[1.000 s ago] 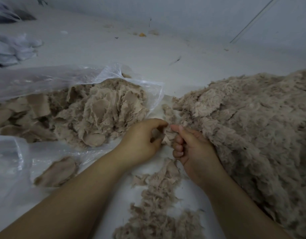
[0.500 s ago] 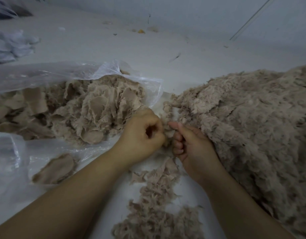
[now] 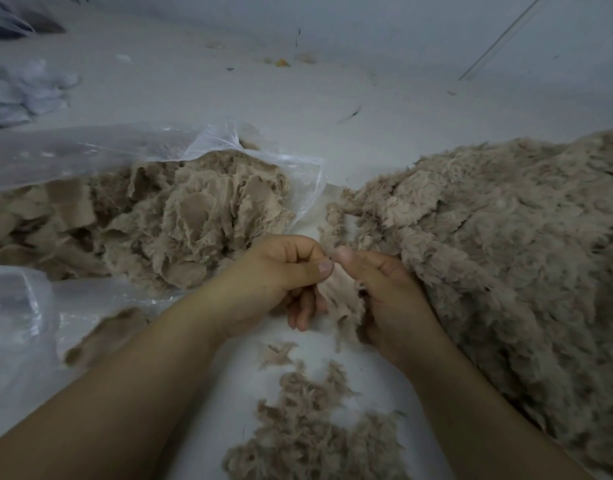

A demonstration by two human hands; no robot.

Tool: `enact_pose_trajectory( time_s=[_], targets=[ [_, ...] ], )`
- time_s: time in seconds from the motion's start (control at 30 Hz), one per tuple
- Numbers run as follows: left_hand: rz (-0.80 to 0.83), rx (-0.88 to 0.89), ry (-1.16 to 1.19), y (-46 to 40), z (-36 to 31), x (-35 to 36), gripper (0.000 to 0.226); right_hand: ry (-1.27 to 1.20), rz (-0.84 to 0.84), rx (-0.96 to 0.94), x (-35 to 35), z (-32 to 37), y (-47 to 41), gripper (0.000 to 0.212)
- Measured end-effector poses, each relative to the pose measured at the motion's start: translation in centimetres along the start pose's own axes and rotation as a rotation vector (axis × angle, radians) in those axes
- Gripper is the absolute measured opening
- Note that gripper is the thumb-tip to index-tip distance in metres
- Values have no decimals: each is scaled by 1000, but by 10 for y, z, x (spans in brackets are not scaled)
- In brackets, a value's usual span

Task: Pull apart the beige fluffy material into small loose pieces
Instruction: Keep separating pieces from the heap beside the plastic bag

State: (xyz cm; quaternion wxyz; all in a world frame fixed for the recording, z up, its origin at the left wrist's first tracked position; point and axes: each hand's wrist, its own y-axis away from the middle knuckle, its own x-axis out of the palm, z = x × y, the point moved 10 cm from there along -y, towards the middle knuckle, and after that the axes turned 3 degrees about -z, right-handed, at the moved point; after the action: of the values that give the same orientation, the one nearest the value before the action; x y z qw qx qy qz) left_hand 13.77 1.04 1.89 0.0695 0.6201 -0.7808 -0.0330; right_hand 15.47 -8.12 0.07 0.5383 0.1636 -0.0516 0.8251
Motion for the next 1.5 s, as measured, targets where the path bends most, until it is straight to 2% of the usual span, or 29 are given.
enact_pose_trajectory(
  time_s=[0.13,0.3,0.4,0.47,0.67,0.73,0.83,0.97,1.1,1.17,1.27,1.3,1.43,1.5],
  targets=[
    [-88,9,-2,-1,2,-4,32,-11,126,-39,13,6,4,49],
    [-111,56,-137,-2,2,-1,32,2,3,1,2,2,1,31],
    [-110,70,-241,-2,5,0,38,23,-98,35,-10,0,-1,54],
    [-111,40,-218,-4,11,-3,38,29,-126,43,-13,-2,-3,56],
    [1,12,-166,-2,14,4,21,116,-76,-37,-8,0,0,27],
    [24,3,-179,-2,17,5,32,77,-134,-10,-15,-4,0,23],
    [89,-42,-233,0,22,8,37,52,-197,19,-22,-6,-1,32],
    [216,-65,-408,1,25,15,26,49,-233,17,-22,-3,1,24],
    [287,-1,-574,8,19,21,14,13,-249,28,-22,-3,4,23],
    [330,32,-608,13,16,23,19,18,-245,15,-21,-1,6,30],
    [371,17,-560,15,18,21,55,32,-244,-1,-19,1,8,46],
    [363,19,-517,14,18,20,59,34,-243,-2,-19,0,7,48],
    [294,51,-412,8,16,18,41,48,-269,-35,-22,2,4,39],
    [362,75,-386,10,16,20,36,58,-271,-52,-24,1,3,40]
  ],
)
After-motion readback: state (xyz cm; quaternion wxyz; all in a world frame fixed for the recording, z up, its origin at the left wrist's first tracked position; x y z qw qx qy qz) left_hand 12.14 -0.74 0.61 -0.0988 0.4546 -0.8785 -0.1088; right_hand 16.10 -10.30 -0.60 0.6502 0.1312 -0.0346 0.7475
